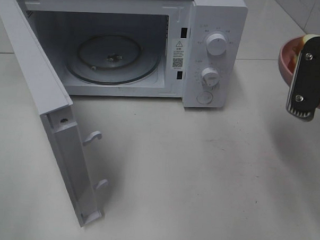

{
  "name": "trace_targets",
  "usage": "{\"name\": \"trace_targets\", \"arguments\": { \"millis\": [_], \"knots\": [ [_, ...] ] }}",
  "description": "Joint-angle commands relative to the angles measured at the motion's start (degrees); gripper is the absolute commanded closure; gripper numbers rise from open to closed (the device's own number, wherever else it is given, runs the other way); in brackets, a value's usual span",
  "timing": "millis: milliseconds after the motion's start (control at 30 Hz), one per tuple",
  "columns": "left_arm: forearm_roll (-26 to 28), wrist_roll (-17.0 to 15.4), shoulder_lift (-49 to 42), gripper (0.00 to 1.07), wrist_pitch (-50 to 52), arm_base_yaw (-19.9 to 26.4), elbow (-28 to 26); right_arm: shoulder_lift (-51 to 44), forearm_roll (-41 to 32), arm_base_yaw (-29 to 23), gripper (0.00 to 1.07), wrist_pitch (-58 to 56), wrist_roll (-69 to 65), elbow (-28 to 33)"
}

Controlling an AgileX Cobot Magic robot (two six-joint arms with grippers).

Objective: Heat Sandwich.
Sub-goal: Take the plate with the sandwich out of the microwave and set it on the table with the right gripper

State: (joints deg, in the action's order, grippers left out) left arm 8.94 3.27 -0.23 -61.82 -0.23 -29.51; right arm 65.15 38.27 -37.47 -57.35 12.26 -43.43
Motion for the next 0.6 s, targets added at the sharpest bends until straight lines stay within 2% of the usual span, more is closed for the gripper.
{"name": "trace_targets", "arguments": {
  "millis": [33, 600],
  "knots": [
    [0.2, -0.2, -1.0, 0.09, 0.3, 0.2, 0.1, -0.7, 2.3, -0.2, 1.04, -1.4, -3.4, -0.2],
    [0.2, -0.2, -1.0, 0.09, 0.3, 0.2, 0.1, -0.5, 3.8, -0.2, 1.04, -6.0, -20.9, -0.2]
  ]
}}
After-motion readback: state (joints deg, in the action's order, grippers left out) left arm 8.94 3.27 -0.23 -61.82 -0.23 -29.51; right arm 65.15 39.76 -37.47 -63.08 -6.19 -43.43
